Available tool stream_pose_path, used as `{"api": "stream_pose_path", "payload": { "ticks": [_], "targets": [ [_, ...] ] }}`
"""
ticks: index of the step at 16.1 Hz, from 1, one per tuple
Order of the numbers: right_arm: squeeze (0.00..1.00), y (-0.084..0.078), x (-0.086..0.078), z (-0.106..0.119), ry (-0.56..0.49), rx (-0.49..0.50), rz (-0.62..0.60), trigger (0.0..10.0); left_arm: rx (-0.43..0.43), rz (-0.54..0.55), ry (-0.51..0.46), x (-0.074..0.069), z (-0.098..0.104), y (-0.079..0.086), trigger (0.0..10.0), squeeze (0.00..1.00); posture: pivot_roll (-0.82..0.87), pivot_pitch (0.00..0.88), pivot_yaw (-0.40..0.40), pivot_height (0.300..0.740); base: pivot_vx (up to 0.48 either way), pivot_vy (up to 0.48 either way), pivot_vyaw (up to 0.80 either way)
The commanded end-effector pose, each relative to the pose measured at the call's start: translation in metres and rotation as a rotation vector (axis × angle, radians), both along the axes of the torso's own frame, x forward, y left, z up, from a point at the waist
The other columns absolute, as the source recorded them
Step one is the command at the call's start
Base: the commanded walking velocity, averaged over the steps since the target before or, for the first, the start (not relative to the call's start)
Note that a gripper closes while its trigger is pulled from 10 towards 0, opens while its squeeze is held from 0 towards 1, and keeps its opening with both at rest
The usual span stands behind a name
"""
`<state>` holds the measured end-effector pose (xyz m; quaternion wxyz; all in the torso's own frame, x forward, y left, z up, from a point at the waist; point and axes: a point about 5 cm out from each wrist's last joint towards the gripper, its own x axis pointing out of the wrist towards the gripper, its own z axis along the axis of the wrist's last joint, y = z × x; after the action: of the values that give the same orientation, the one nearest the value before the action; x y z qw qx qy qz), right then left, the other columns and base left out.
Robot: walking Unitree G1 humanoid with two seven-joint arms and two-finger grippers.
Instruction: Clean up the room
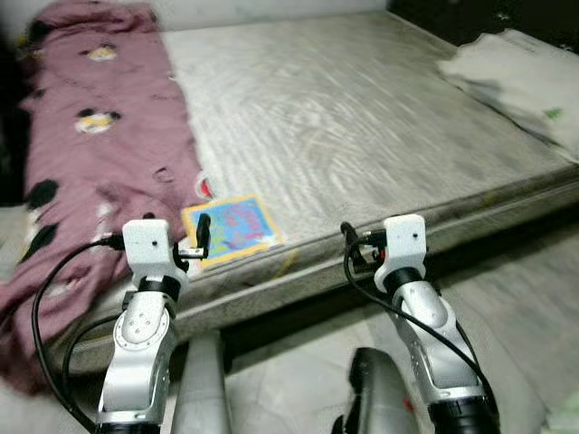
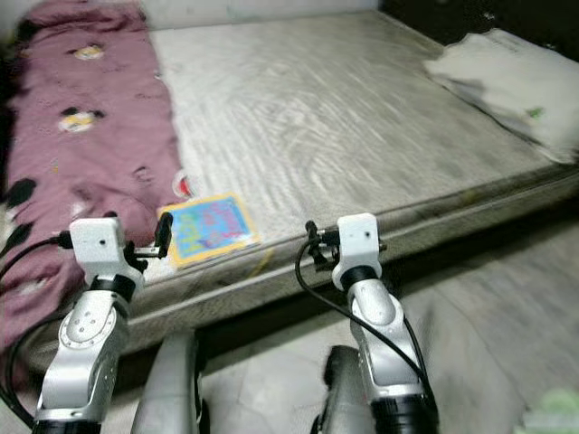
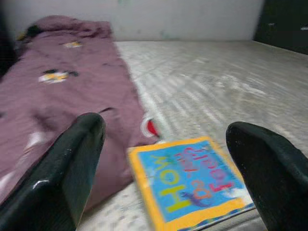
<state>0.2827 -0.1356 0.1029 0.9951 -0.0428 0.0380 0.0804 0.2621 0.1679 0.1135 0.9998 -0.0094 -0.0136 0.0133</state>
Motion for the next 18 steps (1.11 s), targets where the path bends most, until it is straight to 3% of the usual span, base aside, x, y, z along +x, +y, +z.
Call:
{"api": "stream_pose_path", "payload": {
  "ticks": [1,3,6,14,18],
  "targets": [
    [0.0,0.0043,0.0016,0.0036,-0.012,0.003,0.019,10.0,0.002,0.007,0.002,0.0002,0.001,0.0016,10.0,0.0,0.05,0.027,-0.017,0.561,0.0,0.0,0.8],
    [0.0,0.0042,0.002,0.0032,-0.011,0.006,0.02,10.0,-0.003,0.004,0.003,0.0008,0.0007,0.0009,10.0,0.0,0.05,0.026,-0.016,0.561,0.0,0.0,0.8],
    [0.0,0.004,0.002,0.0028,-0.006,0.009,0.018,10.0,-0.007,0.001,0.004,0.0009,0.0007,0.0,10.0,0.0,0.05,0.026,-0.016,0.561,0.0,0.0,0.0],
    [0.0,0.0038,0.0033,0.0024,-0.002,0.006,0.021,10.0,-0.015,-0.008,0.0,0.0018,0.0012,-0.0023,10.0,0.0,0.05,0.027,-0.017,0.561,0.0,0.457,0.0],
    [0.0,0.0037,0.0035,0.0021,-0.001,0.006,0.019,10.0,-0.006,-0.01,-0.006,0.0018,0.0022,-0.0035,10.0,0.0,0.05,0.024,-0.017,0.561,0.0,0.0,0.0]
  ]
}}
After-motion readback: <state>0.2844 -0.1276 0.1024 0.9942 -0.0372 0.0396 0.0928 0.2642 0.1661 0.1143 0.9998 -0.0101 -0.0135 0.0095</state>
